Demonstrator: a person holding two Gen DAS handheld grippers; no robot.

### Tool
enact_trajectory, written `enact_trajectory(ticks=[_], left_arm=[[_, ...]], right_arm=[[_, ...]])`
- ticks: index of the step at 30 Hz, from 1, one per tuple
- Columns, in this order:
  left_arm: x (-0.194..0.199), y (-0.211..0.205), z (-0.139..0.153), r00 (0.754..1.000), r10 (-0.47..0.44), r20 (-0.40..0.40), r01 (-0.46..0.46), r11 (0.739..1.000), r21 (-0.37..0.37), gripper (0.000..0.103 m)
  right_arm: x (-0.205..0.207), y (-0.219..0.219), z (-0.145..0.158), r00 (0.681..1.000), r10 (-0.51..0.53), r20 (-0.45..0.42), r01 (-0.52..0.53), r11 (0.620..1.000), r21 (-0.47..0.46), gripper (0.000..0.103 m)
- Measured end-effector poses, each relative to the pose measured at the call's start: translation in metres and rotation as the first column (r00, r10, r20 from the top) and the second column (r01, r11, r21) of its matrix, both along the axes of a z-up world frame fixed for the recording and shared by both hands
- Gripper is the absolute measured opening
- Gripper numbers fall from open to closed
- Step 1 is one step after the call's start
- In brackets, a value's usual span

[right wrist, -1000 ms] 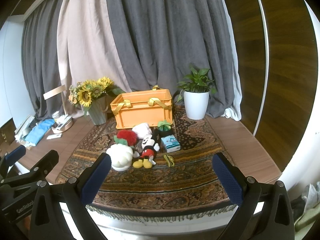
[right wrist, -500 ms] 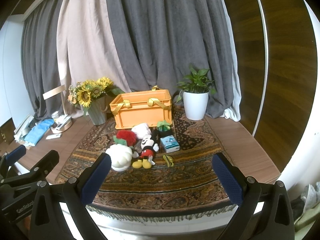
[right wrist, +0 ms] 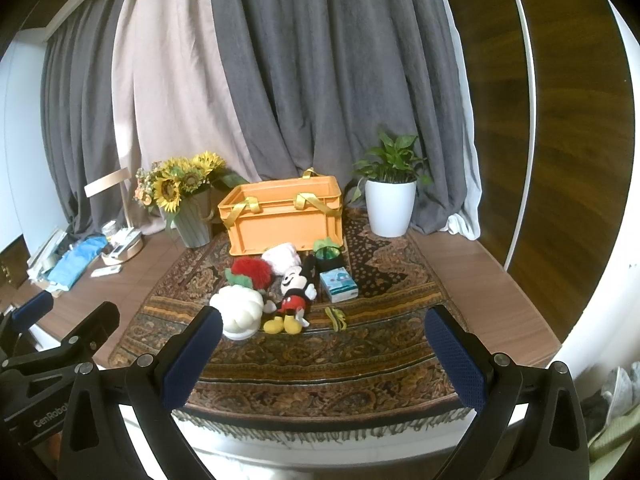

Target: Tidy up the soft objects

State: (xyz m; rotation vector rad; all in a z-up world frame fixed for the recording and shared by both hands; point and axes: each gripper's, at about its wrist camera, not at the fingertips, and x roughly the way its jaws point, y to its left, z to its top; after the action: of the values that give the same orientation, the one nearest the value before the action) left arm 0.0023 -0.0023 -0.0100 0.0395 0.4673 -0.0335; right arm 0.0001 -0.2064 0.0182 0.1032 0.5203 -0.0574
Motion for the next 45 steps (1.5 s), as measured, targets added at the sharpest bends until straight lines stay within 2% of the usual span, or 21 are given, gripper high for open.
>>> enact_trajectory(ticks=[34, 38, 45], left_arm=[[-0.002, -0.001, -0.005, 1.0, -0.004, -0.01, 0.004, 1.0, -0.002, 0.103], [-0.002, -0.003, -0.012, 0.999, -0.016, -0.038, 0.016, 1.0, -0.005, 0.103], [0.032, -0.001, -0.024, 0.993, -0.034, -0.112, 0.033, 0.999, -0.008, 0.103]], right_arm=[[0.002, 0.0, -0.005, 1.0, 0.002, -0.014, -0.002, 1.0, -0.003, 0.102], [0.009, 0.0, -0.011, 0.999, 0.002, -0.036, -0.002, 1.0, -0.003, 0.102], [0.036, 0.003, -0.023, 0.996, 0.006, -0.093, -0.005, 1.0, 0.01, 0.102]])
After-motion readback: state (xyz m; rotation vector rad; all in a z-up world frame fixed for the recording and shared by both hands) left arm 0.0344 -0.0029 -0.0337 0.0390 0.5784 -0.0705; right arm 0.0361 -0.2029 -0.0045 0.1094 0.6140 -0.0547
